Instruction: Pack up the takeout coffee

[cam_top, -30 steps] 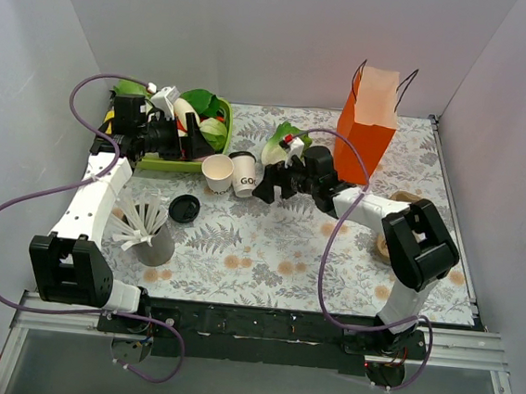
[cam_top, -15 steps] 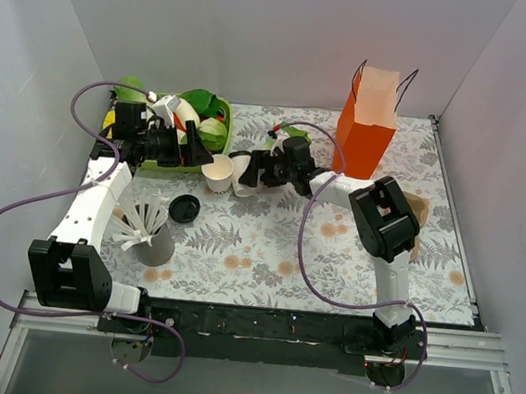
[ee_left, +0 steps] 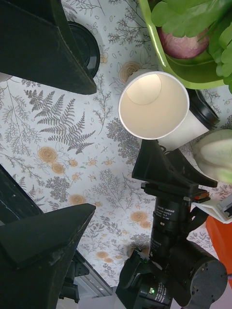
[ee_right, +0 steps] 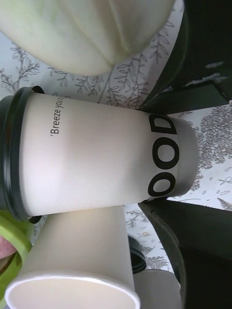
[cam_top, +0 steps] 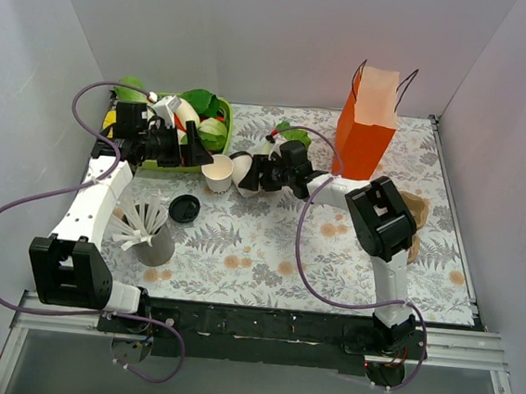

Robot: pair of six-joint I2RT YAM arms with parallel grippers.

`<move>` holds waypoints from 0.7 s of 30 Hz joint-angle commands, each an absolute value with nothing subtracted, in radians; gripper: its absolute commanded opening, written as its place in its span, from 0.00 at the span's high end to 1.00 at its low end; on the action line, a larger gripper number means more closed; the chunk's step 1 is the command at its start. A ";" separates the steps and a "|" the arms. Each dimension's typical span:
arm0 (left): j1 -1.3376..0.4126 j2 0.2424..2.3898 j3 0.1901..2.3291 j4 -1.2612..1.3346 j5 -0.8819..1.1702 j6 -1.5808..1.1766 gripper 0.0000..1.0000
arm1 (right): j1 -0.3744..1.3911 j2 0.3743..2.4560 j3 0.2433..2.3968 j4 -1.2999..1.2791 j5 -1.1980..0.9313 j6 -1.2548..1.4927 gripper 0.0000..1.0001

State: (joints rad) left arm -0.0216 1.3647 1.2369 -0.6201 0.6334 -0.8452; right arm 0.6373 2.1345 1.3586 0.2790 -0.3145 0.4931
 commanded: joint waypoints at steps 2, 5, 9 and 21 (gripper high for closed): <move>-0.020 1.390 1.295 -0.592 0.669 -0.831 0.02 | 0.595 2.005 1.283 0.360 -0.411 0.440 0.39; -0.028 1.422 1.333 -0.581 0.692 -0.799 0.02 | 0.565 1.936 1.227 0.379 -0.468 0.419 0.41; -0.070 1.462 1.393 -0.563 0.719 -0.720 0.02 | 0.542 1.838 1.131 0.420 -0.575 0.374 0.42; -0.288 1.486 1.480 -0.546 0.732 -0.483 0.06 | 0.538 1.657 0.988 0.496 -0.828 0.224 0.43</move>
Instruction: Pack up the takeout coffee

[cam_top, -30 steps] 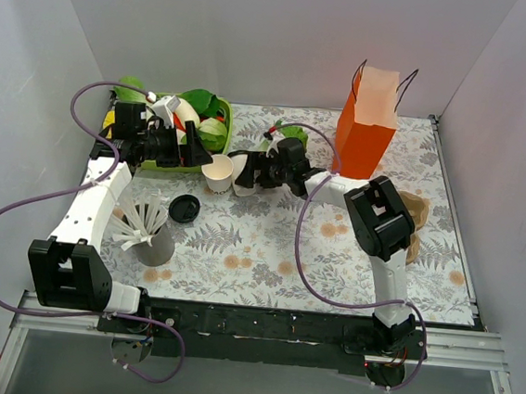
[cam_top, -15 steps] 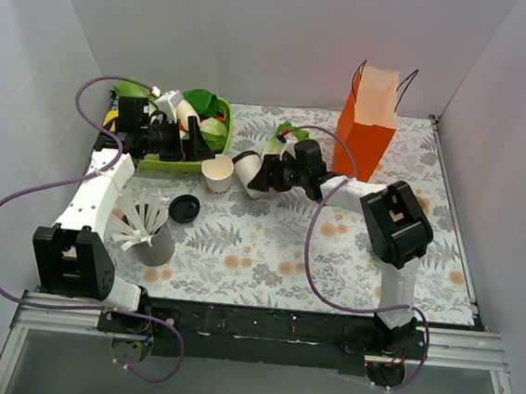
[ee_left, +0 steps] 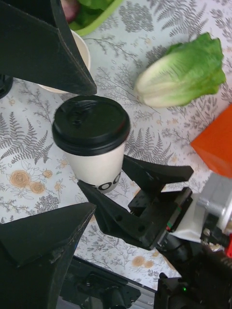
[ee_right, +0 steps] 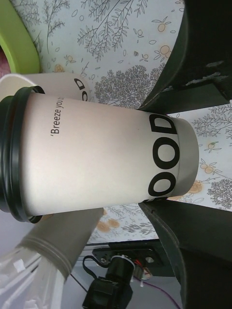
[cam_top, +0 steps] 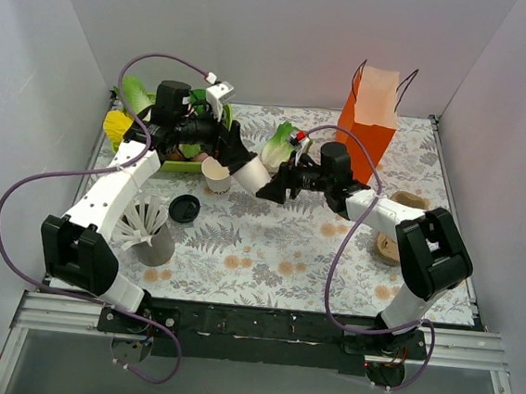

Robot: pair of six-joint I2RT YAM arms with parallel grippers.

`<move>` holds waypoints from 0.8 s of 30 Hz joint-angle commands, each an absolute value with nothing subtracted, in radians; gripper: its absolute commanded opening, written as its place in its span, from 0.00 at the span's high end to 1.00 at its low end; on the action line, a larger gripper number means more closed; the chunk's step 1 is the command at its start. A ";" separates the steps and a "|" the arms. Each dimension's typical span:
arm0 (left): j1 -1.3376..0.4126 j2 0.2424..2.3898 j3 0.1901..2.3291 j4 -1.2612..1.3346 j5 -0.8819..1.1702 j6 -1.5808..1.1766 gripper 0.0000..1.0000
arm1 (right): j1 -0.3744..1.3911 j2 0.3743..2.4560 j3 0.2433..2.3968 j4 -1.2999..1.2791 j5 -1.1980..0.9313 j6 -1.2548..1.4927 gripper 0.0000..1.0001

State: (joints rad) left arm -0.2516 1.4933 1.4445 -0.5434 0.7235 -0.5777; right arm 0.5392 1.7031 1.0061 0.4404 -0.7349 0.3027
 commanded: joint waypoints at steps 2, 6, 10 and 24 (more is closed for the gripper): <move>-0.293 1.491 1.483 -0.555 0.730 -0.494 0.14 | 0.535 1.644 0.982 0.488 -0.831 0.195 0.44; -0.293 1.493 1.482 -0.577 0.726 -0.511 0.28 | 0.528 1.626 0.969 0.492 -0.836 0.187 0.44; -0.291 1.499 1.488 -0.623 0.761 -0.495 0.39 | 0.526 1.608 0.956 0.494 -0.867 0.170 0.44; -0.295 1.563 1.517 -0.744 0.899 -0.488 0.57 | 0.515 1.583 0.942 0.472 -0.888 0.130 0.44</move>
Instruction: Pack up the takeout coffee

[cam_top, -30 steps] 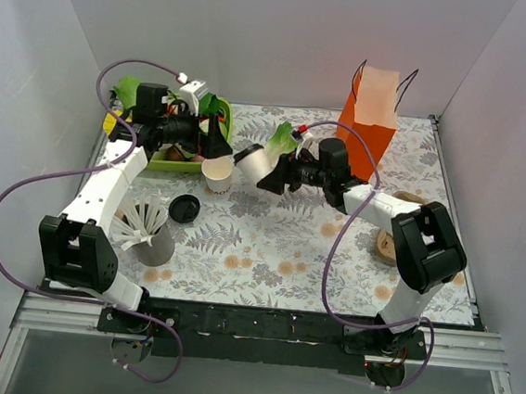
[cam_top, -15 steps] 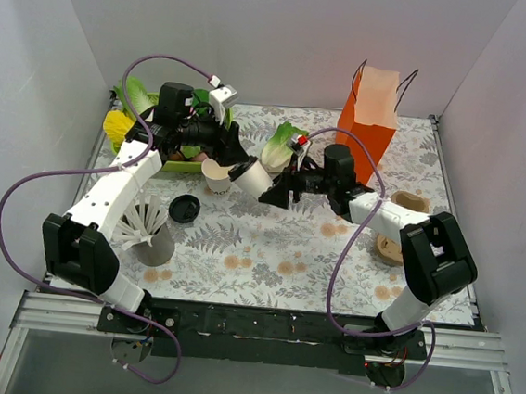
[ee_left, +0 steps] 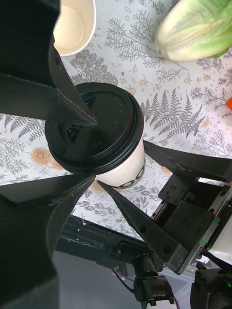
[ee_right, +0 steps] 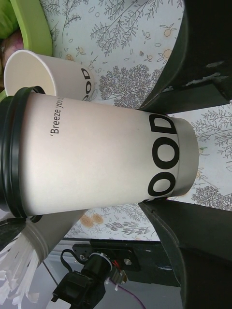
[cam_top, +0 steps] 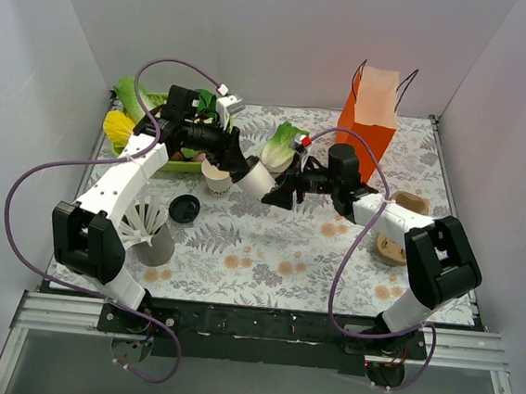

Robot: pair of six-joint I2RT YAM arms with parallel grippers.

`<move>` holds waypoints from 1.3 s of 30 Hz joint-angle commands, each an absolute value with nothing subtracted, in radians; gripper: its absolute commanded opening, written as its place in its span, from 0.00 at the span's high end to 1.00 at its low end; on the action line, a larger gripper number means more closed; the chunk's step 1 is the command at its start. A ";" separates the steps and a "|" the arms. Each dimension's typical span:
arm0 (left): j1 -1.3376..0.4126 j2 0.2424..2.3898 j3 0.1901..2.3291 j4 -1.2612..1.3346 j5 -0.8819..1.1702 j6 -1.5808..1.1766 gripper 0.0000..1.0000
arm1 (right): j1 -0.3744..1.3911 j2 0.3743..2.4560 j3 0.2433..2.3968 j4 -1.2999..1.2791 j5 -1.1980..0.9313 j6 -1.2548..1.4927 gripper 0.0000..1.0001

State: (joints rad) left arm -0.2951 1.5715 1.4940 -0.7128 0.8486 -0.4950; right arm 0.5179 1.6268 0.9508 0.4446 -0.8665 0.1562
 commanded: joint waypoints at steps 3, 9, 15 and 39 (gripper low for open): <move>-0.295 1.569 1.513 -0.746 0.913 -0.492 0.66 | 0.514 1.580 0.936 0.469 -0.887 0.123 0.44; -0.295 1.566 1.499 -0.747 0.931 -0.485 0.92 | 0.514 1.585 0.934 0.457 -0.876 0.109 0.44; -0.295 1.577 1.497 -0.761 0.931 -0.471 1.00 | 0.514 1.603 0.939 0.456 -0.861 0.098 0.43; -0.273 1.591 1.458 -0.678 0.876 -0.675 0.02 | 0.486 1.672 0.887 0.761 -0.976 0.141 0.50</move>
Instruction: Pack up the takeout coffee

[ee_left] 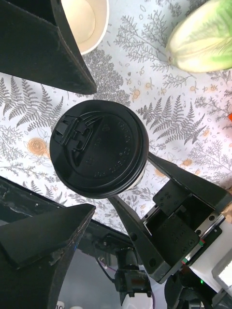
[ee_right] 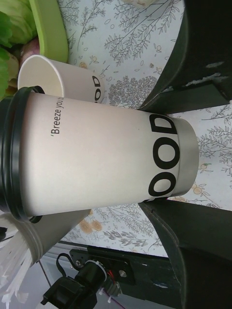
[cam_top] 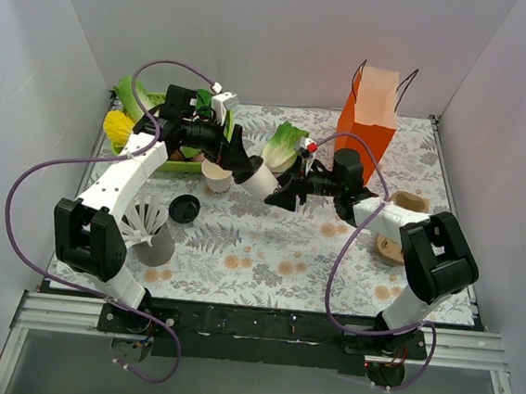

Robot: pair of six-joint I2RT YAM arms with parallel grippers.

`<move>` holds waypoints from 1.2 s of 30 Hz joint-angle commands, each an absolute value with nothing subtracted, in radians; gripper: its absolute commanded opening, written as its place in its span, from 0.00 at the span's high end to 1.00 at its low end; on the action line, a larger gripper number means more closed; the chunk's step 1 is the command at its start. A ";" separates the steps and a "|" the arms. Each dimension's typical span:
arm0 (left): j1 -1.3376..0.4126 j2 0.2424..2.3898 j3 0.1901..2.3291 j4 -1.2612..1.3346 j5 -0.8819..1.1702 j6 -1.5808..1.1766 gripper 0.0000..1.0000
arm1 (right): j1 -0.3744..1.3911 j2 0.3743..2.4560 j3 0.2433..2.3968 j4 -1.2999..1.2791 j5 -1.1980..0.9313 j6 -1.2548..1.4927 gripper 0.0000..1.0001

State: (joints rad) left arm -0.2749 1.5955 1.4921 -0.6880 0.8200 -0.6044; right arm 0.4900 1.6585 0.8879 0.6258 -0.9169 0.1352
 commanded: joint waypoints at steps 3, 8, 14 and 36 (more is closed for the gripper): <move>-0.272 1.603 1.443 -0.643 0.923 -0.713 0.02 | 0.486 1.683 0.891 0.787 -0.988 0.156 0.50; -0.275 1.640 1.477 -0.658 0.991 -0.727 0.02 | 0.486 1.712 0.890 0.899 -0.991 0.209 0.50; -0.276 1.687 1.488 -0.669 1.017 -0.735 0.02 | 0.486 1.732 0.914 0.925 -0.996 0.219 0.50; -0.264 1.704 1.543 -0.663 0.996 -0.726 0.35 | 0.476 1.772 0.959 0.726 -0.974 0.120 0.41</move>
State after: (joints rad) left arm -0.2569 1.7134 1.4979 -0.6613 0.9379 -0.7097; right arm 0.4770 1.7584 0.9127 0.7441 -0.9836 0.1776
